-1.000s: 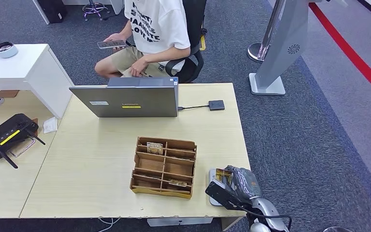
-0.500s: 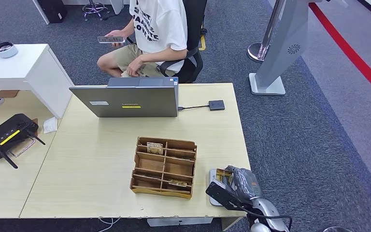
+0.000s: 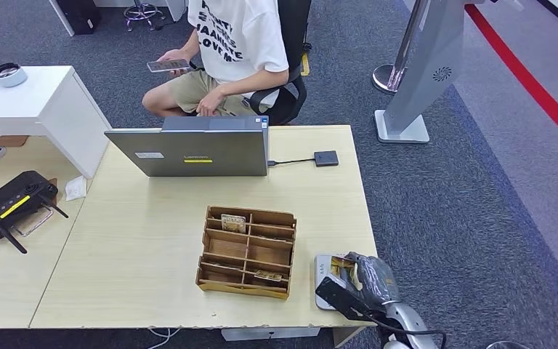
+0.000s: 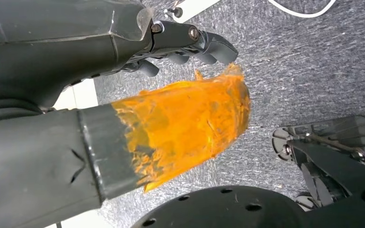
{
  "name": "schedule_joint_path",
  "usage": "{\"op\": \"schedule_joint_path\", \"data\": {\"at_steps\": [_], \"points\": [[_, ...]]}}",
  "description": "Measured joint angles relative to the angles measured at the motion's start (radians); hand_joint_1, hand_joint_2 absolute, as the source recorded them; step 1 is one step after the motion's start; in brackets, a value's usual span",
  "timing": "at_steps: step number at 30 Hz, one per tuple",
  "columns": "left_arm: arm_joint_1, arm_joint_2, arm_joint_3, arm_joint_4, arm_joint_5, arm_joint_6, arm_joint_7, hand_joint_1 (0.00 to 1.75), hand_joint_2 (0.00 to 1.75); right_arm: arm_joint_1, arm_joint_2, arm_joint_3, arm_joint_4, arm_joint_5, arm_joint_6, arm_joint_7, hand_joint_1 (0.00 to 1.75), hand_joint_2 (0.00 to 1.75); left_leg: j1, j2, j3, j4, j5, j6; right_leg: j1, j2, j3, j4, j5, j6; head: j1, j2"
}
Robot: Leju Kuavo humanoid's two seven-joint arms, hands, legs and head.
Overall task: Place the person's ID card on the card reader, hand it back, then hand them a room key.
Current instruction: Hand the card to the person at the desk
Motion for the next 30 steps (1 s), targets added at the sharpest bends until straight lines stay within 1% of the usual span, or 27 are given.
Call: {"op": "schedule_joint_path", "data": {"at_steps": [9,12,13,14,16,17,18,20,22,26,28,30], "points": [[0.004,0.002,0.016,0.000,0.025,-0.024,-0.013,0.00,0.00,0.003,-0.004,0.000,-0.003,-0.006,-0.005,0.000,1.75,1.75,0.000,0.000,0.000,0.000,0.000,0.000,0.000,0.000,0.001,0.000,0.000,0.000,0.000,0.000],[0.009,0.004,0.031,0.000,0.050,-0.050,-0.027,0.00,0.00,0.008,-0.008,0.000,-0.006,-0.012,-0.019,-0.003,1.75,1.75,0.000,0.000,0.000,0.000,0.000,0.000,0.000,0.000,0.001,0.000,0.000,0.000,0.000,0.000],[0.016,0.005,0.047,0.000,0.075,-0.079,-0.039,0.00,0.00,0.017,-0.010,-0.002,-0.010,-0.022,-0.047,-0.014,1.75,1.75,0.000,0.000,0.000,0.000,-0.001,0.000,0.000,0.000,0.001,0.000,0.000,0.000,0.000,0.000],[0.031,0.004,0.072,-0.007,0.106,-0.129,-0.051,0.00,0.00,0.036,-0.010,-0.009,-0.025,-0.051,-0.102,-0.052,1.75,1.75,0.000,0.000,0.000,0.000,-0.001,0.000,0.000,0.000,0.001,0.000,-0.001,0.000,0.000,0.000],[0.089,-0.039,0.172,-0.127,0.154,-0.353,-0.033,0.00,0.00,0.112,0.014,-0.059,-0.115,-0.242,-0.219,-0.230,1.75,1.75,0.000,0.000,-0.001,0.000,-0.003,0.001,0.000,0.000,0.000,0.000,-0.003,0.001,0.000,0.000],[0.115,-0.070,0.225,-0.206,0.155,-0.459,-0.015,0.00,0.00,0.148,0.031,-0.089,-0.169,-0.356,-0.246,-0.322,1.75,1.75,0.000,0.000,-0.001,0.000,-0.004,0.001,-0.001,0.000,0.000,0.000,-0.004,0.002,0.000,0.000],[0.133,-0.102,0.271,-0.285,0.141,-0.543,0.004,0.00,0.00,0.176,0.051,-0.117,-0.218,-0.466,-0.239,-0.395,1.75,1.75,0.000,0.000,-0.001,0.000,-0.005,0.001,-0.001,0.000,0.000,0.000,-0.004,0.002,0.000,0.000],[0.140,-0.135,0.328,-0.360,0.101,-0.581,0.003,0.00,0.00,0.203,0.078,-0.150,-0.277,-0.606,-0.177,-0.456,1.75,1.75,0.000,0.000,-0.001,0.000,-0.005,0.002,-0.001,0.000,0.000,0.000,-0.005,0.002,0.000,0.000],[0.141,-0.157,0.376,-0.410,0.059,-0.591,-0.010,0.00,0.00,0.227,0.103,-0.183,-0.328,-0.743,-0.093,-0.503,1.75,1.75,0.000,0.000,-0.001,0.000,-0.005,0.002,-0.001,-0.001,0.000,0.000,-0.005,0.002,0.000,0.000],[0.134,-0.175,0.462,-0.463,-0.028,-0.596,-0.048,0.00,0.00,0.259,0.152,-0.254,-0.400,-0.946,0.072,-0.549,1.75,1.75,0.000,0.000,-0.001,0.000,-0.006,0.001,0.000,0.000,0.000,0.000,-0.006,0.001,0.000,0.000],[0.128,-0.180,0.500,-0.476,-0.069,-0.600,-0.066,0.00,0.00,0.269,0.175,-0.285,-0.423,-1.012,0.139,-0.553,1.75,1.75,0.000,0.000,-0.001,0.000,-0.006,0.001,0.000,0.000,0.000,0.000,-0.006,0.001,0.000,0.000],[0.122,-0.184,0.534,-0.484,-0.102,-0.605,-0.081,0.00,0.00,0.275,0.194,-0.311,-0.439,-1.051,0.184,-0.552,1.75,1.75,0.000,0.000,-0.001,0.000,-0.006,0.001,0.000,0.000,0.000,0.000,-0.006,0.001,0.000,0.000]]}}
